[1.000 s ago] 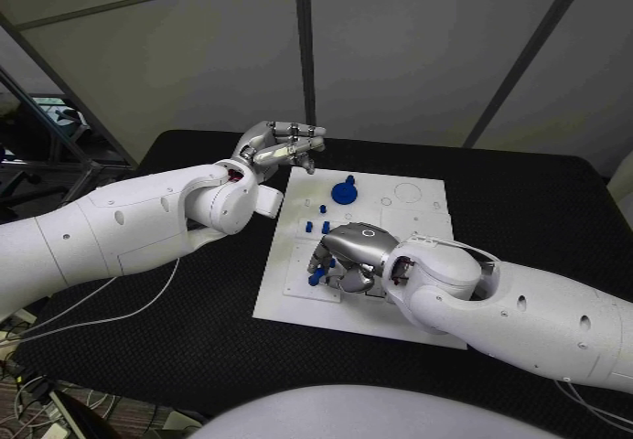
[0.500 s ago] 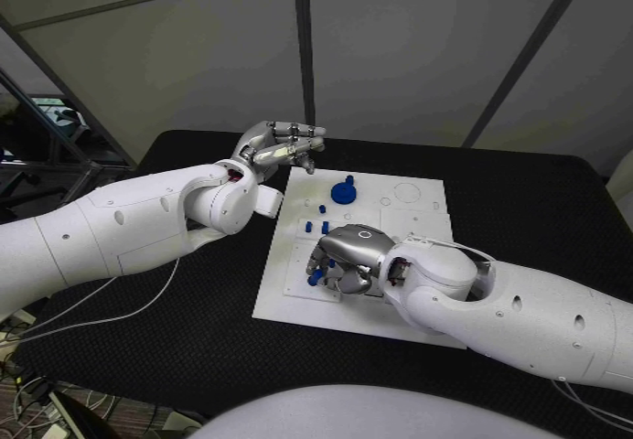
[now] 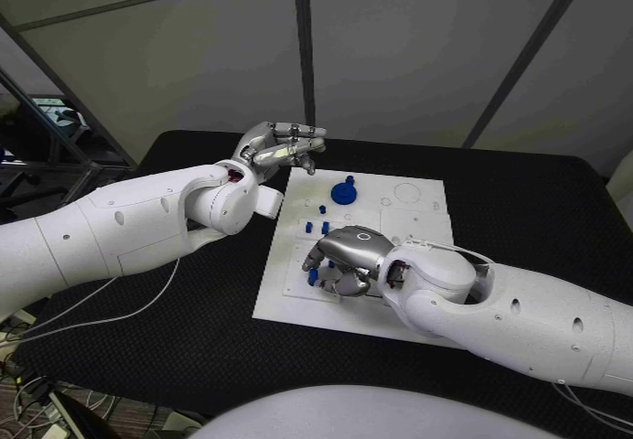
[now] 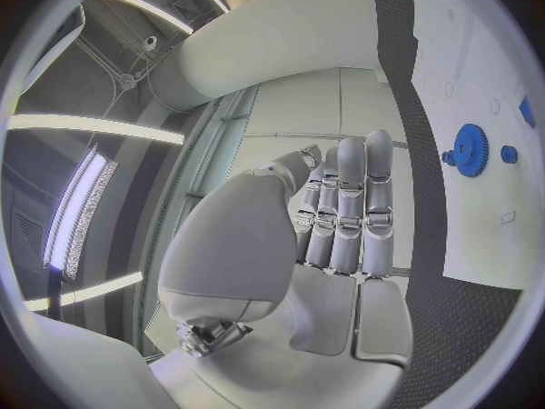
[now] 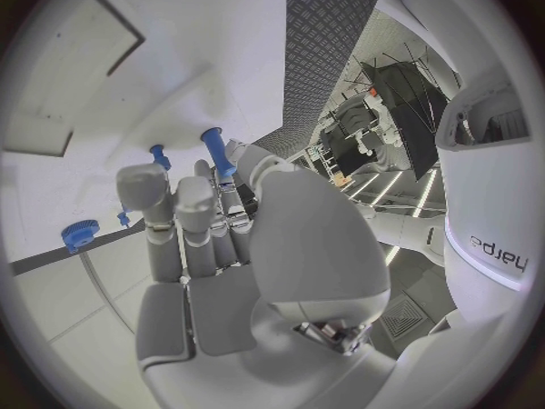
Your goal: Assemble the parts on the task board
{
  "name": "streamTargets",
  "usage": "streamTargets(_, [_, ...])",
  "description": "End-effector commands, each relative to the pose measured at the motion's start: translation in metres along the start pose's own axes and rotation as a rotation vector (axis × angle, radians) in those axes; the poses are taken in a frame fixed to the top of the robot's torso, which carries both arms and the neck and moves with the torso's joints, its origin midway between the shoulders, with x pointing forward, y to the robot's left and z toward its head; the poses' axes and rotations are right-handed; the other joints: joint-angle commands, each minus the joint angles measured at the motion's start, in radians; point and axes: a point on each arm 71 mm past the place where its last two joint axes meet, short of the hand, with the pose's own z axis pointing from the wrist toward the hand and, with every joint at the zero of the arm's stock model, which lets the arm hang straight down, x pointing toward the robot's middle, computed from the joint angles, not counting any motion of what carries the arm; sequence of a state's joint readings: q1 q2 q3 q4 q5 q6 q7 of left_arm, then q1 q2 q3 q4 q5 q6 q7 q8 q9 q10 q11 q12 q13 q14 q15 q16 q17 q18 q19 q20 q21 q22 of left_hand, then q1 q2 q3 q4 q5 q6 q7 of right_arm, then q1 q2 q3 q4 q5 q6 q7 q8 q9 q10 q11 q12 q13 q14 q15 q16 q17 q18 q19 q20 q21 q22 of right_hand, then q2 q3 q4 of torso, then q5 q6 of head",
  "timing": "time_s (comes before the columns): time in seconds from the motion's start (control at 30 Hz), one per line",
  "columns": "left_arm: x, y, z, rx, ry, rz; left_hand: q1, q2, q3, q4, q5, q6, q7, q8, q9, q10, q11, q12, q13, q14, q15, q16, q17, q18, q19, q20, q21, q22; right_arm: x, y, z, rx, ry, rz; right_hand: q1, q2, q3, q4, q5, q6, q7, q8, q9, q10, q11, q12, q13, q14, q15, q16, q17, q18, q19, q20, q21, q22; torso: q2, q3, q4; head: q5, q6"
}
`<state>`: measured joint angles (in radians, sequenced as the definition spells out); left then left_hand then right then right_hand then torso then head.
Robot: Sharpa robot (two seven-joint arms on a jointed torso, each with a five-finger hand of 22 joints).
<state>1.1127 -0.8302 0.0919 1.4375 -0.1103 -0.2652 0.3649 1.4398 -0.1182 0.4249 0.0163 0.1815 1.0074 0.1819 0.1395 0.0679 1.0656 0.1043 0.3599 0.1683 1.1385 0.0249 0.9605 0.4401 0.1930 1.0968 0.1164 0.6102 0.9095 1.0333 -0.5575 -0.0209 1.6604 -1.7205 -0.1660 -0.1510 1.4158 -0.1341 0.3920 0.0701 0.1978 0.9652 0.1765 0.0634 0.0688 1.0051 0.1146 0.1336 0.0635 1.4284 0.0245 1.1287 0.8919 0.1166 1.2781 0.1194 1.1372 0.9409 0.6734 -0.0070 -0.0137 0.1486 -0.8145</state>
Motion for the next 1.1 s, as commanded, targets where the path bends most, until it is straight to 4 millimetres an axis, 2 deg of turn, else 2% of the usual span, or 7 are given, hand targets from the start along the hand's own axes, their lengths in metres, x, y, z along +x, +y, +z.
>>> streamTargets(0.03, [0.003,-0.001,0.001,0.003,0.023,0.003,-0.005,0.002,0.002,-0.005,0.003,-0.008,0.001,0.001,-0.001,-0.008,0.0,0.004,0.001,-0.007,-0.002,-0.003,-0.001,-0.011,-0.007,0.001,0.001,0.001,-0.004,0.001,-0.001,-0.002,-0.052,0.002,-0.001,-0.006,-0.007,-0.001,0.004,-0.01,-0.001,0.001,0.0,-0.013,0.003,0.0,0.002,-0.012,-0.001,-0.007,-0.01,0.014,-0.012,0.003,-0.01,-0.008,-0.001,0.0004,-0.0001,0.001,-0.001])
streamTargets(0.33, [0.002,0.0,0.001,-0.001,0.027,0.007,-0.005,0.002,0.002,-0.006,0.003,-0.008,0.001,0.001,-0.001,-0.008,0.0,0.005,0.001,-0.008,-0.002,-0.004,-0.001,-0.011,-0.007,0.001,0.001,0.001,-0.01,0.002,-0.013,-0.001,-0.155,0.041,-0.007,-0.013,-0.026,-0.004,0.017,-0.032,-0.001,0.0,-0.001,-0.041,0.005,0.012,0.003,-0.036,0.003,-0.028,-0.049,0.021,-0.037,0.007,-0.039,-0.043,-0.002,0.0015,-0.0009,-0.001,0.005])
streamTargets(0.53, [0.0,0.001,0.0,-0.004,0.028,0.008,-0.005,0.0,0.001,-0.007,0.002,-0.008,0.001,0.001,-0.001,-0.009,0.0,0.006,0.001,-0.008,-0.002,-0.004,-0.002,-0.01,-0.008,0.001,0.001,0.001,-0.017,-0.011,-0.039,0.049,-0.194,0.073,-0.016,-0.013,-0.04,0.0,0.018,-0.032,-0.002,0.004,0.001,-0.031,0.002,0.034,0.007,-0.045,0.001,-0.038,-0.071,0.024,-0.045,0.007,-0.051,-0.056,-0.004,0.0004,-0.0042,-0.01,0.015])
streamTargets(0.7, [0.0,0.002,-0.001,-0.006,0.03,0.007,-0.003,0.0,0.002,-0.009,0.002,-0.008,0.0,0.002,-0.001,-0.009,0.0,0.007,0.002,-0.009,-0.002,-0.004,-0.002,-0.01,-0.008,0.002,0.001,0.002,-0.033,-0.043,-0.071,0.224,-0.241,0.154,-0.075,-0.017,-0.074,0.051,0.01,0.008,0.008,0.021,0.01,0.09,-0.008,0.098,0.022,-0.018,-0.006,-0.011,-0.046,0.015,-0.012,0.003,-0.018,-0.012,-0.008,0.0006,-0.0122,-0.051,0.031])
streamTargets(0.83, [-0.002,0.002,-0.002,-0.007,0.03,0.007,-0.002,0.0,0.002,-0.01,0.001,-0.008,0.0,0.002,-0.001,-0.009,0.0,0.007,0.002,-0.009,-0.002,-0.004,-0.002,-0.01,-0.008,0.002,0.001,0.002,-0.038,-0.077,-0.1,0.401,-0.229,0.288,-0.1,-0.019,-0.094,0.084,0.008,0.055,-0.027,0.047,0.02,0.242,-0.049,0.175,0.061,0.039,-0.036,0.099,0.114,-0.006,0.058,-0.019,0.069,0.101,-0.01,-0.001,-0.0241,-0.089,0.049])
streamTargets(1.0, [-0.003,0.002,-0.003,-0.005,0.031,0.007,-0.003,-0.003,0.0,-0.012,-0.001,-0.009,0.001,0.002,-0.001,-0.009,0.0,0.009,0.002,-0.01,-0.002,-0.004,-0.002,-0.01,-0.009,0.002,0.001,0.002,-0.038,-0.102,-0.13,0.535,-0.194,0.338,-0.122,-0.043,-0.169,0.109,0.036,0.062,-0.058,0.07,0.026,0.32,-0.083,0.319,0.186,0.057,-0.07,0.12,0.139,-0.023,0.106,-0.056,0.13,0.179,-0.012,-0.0029,-0.0305,-0.12,0.059])
streamTargets(1.1, [-0.002,0.002,-0.003,-0.001,0.037,0.005,-0.027,-0.014,-0.02,-0.002,-0.007,-0.013,0.001,0.004,0.0,-0.013,0.002,0.013,0.003,-0.011,0.003,-0.003,-0.002,-0.012,-0.012,0.006,-0.002,0.0,-0.039,-0.113,-0.146,0.592,-0.187,0.323,-0.165,-0.051,-0.257,0.167,0.114,0.062,-0.067,0.1,0.036,0.304,-0.092,0.5,0.38,0.068,-0.075,0.156,0.19,-0.033,0.125,-0.062,0.16,0.221,-0.012,-0.0038,-0.0285,-0.142,0.06])
